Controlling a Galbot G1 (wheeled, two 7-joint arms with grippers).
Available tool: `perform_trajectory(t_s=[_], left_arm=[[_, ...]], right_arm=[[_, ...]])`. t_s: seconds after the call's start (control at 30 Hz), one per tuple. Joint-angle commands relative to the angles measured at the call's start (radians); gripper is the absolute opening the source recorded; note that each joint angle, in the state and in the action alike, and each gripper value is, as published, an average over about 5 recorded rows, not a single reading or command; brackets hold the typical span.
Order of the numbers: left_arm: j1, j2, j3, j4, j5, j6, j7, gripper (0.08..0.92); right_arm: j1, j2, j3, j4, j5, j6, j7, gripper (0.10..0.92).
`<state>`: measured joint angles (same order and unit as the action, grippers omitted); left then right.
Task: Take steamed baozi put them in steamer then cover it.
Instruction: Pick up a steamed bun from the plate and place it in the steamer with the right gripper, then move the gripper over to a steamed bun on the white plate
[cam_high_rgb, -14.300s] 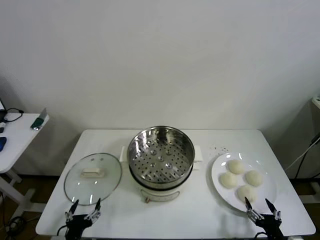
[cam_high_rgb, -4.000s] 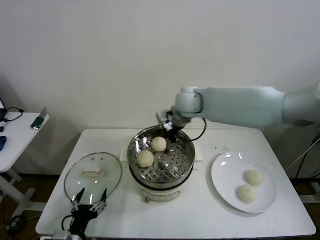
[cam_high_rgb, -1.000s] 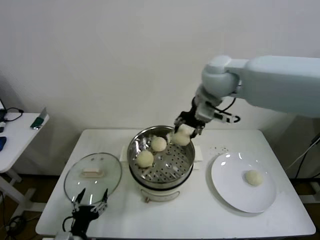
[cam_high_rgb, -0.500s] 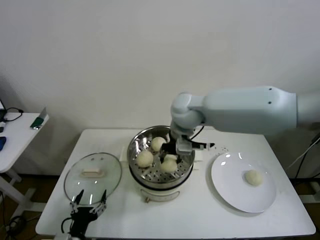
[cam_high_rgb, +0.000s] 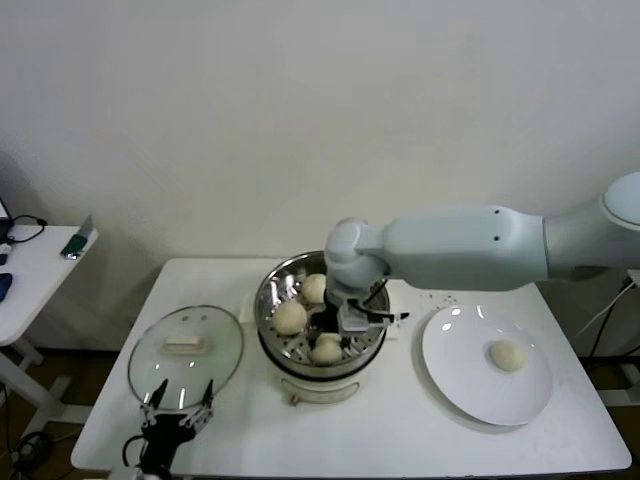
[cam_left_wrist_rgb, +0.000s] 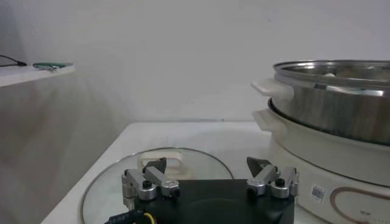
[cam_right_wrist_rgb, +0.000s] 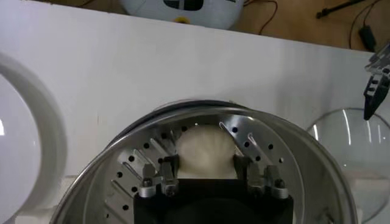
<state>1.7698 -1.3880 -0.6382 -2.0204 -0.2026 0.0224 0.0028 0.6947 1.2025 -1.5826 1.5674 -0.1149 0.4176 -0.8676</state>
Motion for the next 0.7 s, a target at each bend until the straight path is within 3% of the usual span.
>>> perform_trajectory(t_s=[0.03,0.2,0.43,0.6,0.7], left_arm=[[0.000,0.001,0.000,-0.001,0.001,-0.001,0.000,0.823],[-0.002,-0.001,0.002,-0.002,0.004,-0.002,0.000,0.823],[0.000,-0.002,0.002,-0.002,0.006,-0.004,0.001,0.823],[0.001,0.000,0.000,-0.003,0.004,-0.004,0.001,0.823],[-0.004,0.000,-0.001,-0.002,0.002,-0.003,0.001,0.823]], right_arm=[[-0.016,0.008,0.011,-0.017,-0.025,0.017,0.025,0.675],[0.065,-0.022,0.017,-0.036,0.077,0.052,-0.023,0.798],[0.230,-0.099,-0.050,-0.127,0.333,0.079,-0.117,0.822],[0.415,-0.227,-0.235,-0.166,0.598,-0.073,-0.203,0.823],[0.483,-0.324,-0.351,-0.160,0.670,-0.178,-0.227,0.823]])
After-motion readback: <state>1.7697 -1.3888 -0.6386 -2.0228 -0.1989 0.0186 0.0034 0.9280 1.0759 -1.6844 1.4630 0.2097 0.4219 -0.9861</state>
